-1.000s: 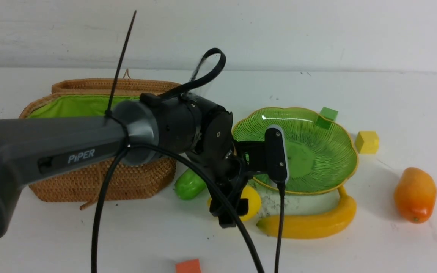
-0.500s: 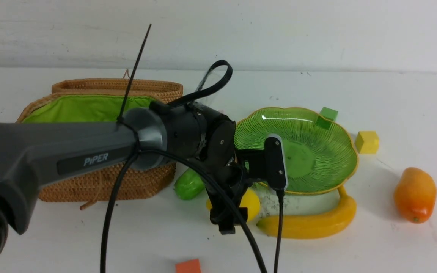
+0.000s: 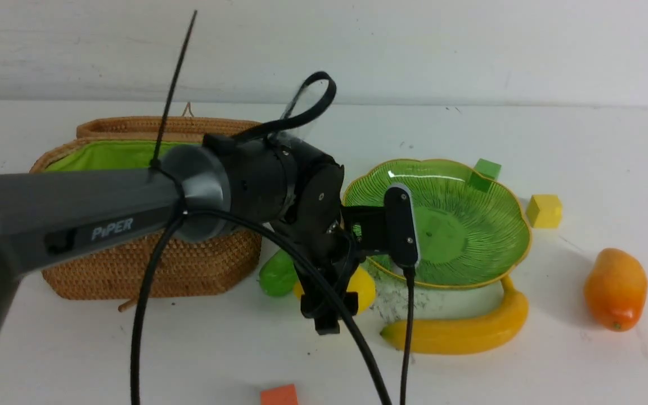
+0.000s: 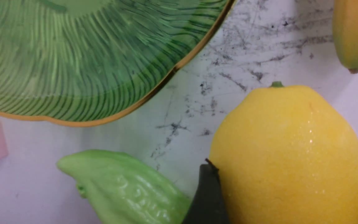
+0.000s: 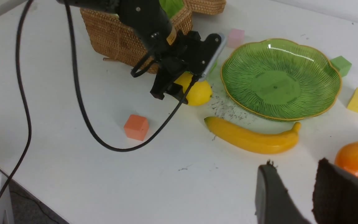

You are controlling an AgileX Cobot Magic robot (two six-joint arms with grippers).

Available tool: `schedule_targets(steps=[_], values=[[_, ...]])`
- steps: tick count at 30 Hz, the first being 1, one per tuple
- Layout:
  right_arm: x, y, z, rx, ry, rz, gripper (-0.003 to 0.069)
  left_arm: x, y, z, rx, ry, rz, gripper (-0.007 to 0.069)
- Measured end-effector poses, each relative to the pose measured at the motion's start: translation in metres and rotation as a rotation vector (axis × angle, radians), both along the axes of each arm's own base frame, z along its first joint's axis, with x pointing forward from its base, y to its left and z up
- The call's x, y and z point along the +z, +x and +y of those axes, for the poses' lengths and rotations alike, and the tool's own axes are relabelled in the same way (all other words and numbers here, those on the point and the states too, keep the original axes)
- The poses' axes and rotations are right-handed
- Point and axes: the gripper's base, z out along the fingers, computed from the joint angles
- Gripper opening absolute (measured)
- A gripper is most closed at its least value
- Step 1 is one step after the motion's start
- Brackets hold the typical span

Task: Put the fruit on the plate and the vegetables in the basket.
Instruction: Grab a lemon with your left arm and place it on the plate on the right

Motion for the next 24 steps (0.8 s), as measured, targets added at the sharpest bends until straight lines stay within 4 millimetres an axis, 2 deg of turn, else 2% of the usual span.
schedule_targets(steps=[5, 8, 11, 13, 15, 21, 24], values=[[0.000, 0.001, -0.001, -0.011, -0.009, -0.005, 0.0216, 0.037, -0.008, 0.005, 0.019, -0.080, -0.065, 0.0554], [0.001, 0.004, -0.005, -0.059, -0.021, -0.033, 0.0216, 0.059, -0.006, 0.000, 0.077, -0.254, -0.146, 0.0554], [0.006, 0.009, -0.009, -0.129, 0.001, -0.091, 0.0216, 0.069, 0.000, -0.008, 0.142, -0.425, -0.195, 0.0554], [0.009, 0.012, -0.012, -0.175, 0.020, -0.119, 0.0216, 0.067, 0.009, -0.015, 0.182, -0.534, -0.245, 0.0554], [0.011, 0.013, -0.013, -0.196, 0.029, -0.130, 0.0216, 0.058, 0.017, -0.020, 0.199, -0.574, -0.277, 0.0554], [0.011, 0.013, -0.013, -0.199, 0.049, -0.119, 0.0216, 0.019, 0.035, -0.031, 0.220, -0.590, -0.313, 0.0554], [0.011, 0.013, -0.012, -0.197, 0.052, -0.116, 0.0216, 0.010, 0.039, -0.033, 0.226, -0.592, -0.319, 0.0554]])
